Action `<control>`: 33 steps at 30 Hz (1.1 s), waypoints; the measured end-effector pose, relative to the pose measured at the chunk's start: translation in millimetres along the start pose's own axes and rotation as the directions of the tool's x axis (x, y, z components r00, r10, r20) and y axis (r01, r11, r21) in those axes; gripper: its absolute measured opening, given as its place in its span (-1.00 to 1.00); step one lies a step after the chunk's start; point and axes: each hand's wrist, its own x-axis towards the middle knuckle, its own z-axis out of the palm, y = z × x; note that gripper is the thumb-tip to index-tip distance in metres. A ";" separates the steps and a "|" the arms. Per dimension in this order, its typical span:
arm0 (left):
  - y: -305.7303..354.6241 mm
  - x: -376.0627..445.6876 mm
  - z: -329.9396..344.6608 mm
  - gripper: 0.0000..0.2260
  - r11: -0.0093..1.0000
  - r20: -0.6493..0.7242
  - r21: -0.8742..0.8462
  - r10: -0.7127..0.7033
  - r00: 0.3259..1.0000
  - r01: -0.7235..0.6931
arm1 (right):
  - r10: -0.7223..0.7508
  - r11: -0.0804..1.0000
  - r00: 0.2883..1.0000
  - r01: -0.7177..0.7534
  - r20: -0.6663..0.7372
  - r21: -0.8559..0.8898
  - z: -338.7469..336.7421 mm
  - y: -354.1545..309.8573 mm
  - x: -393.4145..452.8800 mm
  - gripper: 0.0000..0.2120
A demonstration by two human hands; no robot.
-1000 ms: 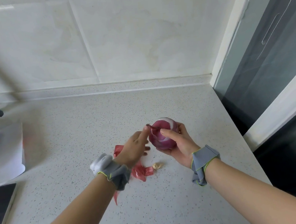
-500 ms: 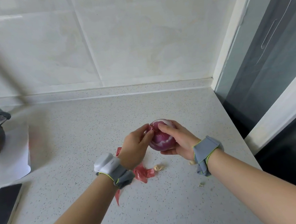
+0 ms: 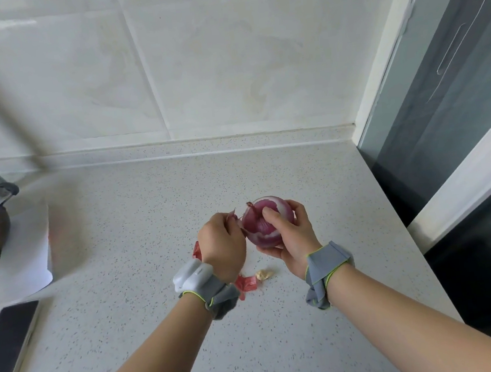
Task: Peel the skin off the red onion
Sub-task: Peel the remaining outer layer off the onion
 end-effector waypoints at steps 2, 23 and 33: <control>-0.5 -1.6 0.9 -0.80 0.994 -0.031 -0.091 -0.069 0.997 0.066 | 0.004 0.999 1.000 -0.003 -0.021 0.038 1.2 0.7 0.3 -0.75; -24.0 -20.4 -22.6 -0.77 0.891 0.035 0.129 0.434 0.900 -0.435 | 0.126 0.983 0.983 -0.106 -0.131 0.150 -4.7 -5.6 12.2 -0.62; -76.4 17.6 14.2 -0.74 0.865 0.489 0.453 -0.041 0.871 -0.214 | 0.341 0.825 0.915 -0.401 0.217 0.398 -28.8 -0.9 9.1 -0.44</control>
